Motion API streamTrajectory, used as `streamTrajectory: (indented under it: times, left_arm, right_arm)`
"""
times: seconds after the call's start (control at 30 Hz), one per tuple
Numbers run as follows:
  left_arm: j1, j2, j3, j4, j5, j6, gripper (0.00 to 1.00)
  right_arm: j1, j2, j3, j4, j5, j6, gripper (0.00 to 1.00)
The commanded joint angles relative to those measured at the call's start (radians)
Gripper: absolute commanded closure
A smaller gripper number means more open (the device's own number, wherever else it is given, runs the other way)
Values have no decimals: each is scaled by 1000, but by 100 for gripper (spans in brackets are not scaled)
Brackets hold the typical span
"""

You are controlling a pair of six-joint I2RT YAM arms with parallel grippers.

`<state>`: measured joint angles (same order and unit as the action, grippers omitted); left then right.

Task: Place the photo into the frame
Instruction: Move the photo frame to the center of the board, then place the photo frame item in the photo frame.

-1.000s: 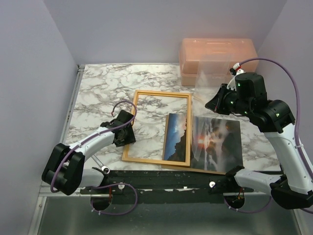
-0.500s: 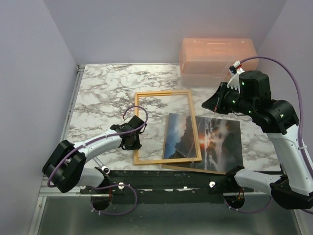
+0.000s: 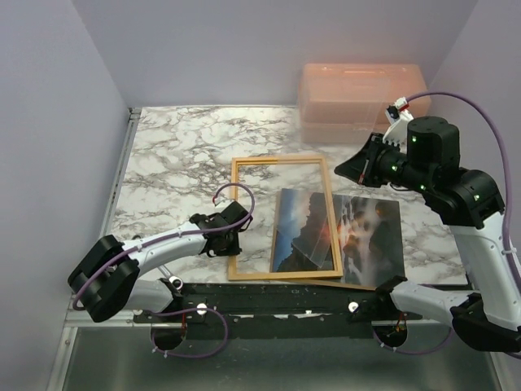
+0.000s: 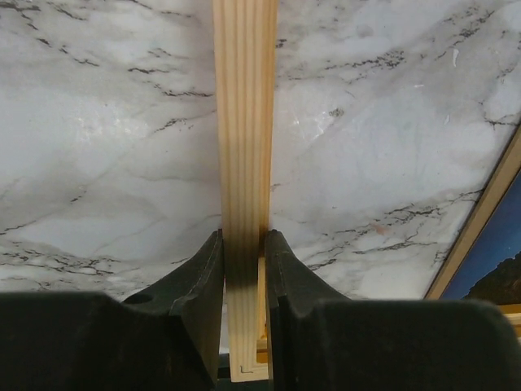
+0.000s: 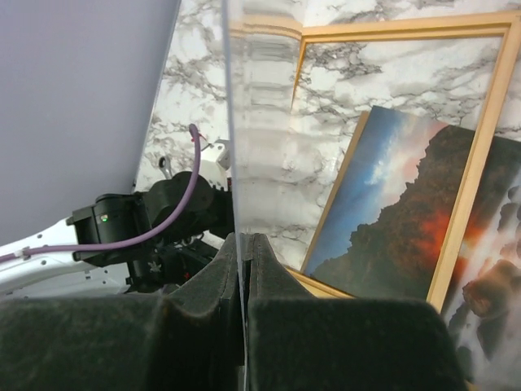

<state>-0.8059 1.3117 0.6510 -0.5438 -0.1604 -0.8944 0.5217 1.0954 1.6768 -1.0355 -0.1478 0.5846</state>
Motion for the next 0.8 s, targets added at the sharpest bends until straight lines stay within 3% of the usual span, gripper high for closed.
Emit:
streamTrajectory:
  times: [0.0, 0.23, 0.3, 0.37, 0.5, 0.63, 0.77]
  left_arm:
    - [-30, -43, -42, -19, 20, -15, 100]
    - [-38, -45, -50, -11, 20, -23, 100]
    - [-38, -43, -55, -12, 21, -23, 87]
    - [-38, -50, -58, -7, 30, -13, 64]
    - [-37, -89, -49, -7, 41, 10, 39]
    - [-13, -144, -47, 5, 73, 33, 30]
    - [61, -206, -82, 49, 152, 52, 30]
  right_arm:
    - [-3, -12, -53, 48, -15, -3, 100]
    - [-3, -12, -110, 58, 4, -20, 100]
    - [-4, -10, -125, 60, 5, -25, 100]
    - [-3, -7, -146, 68, -1, -27, 100]
    - [-3, 12, -185, 93, -79, -38, 100]
    - [-3, 42, -209, 122, -154, -57, 100]
    - [-3, 83, -206, 143, -199, -76, 100]
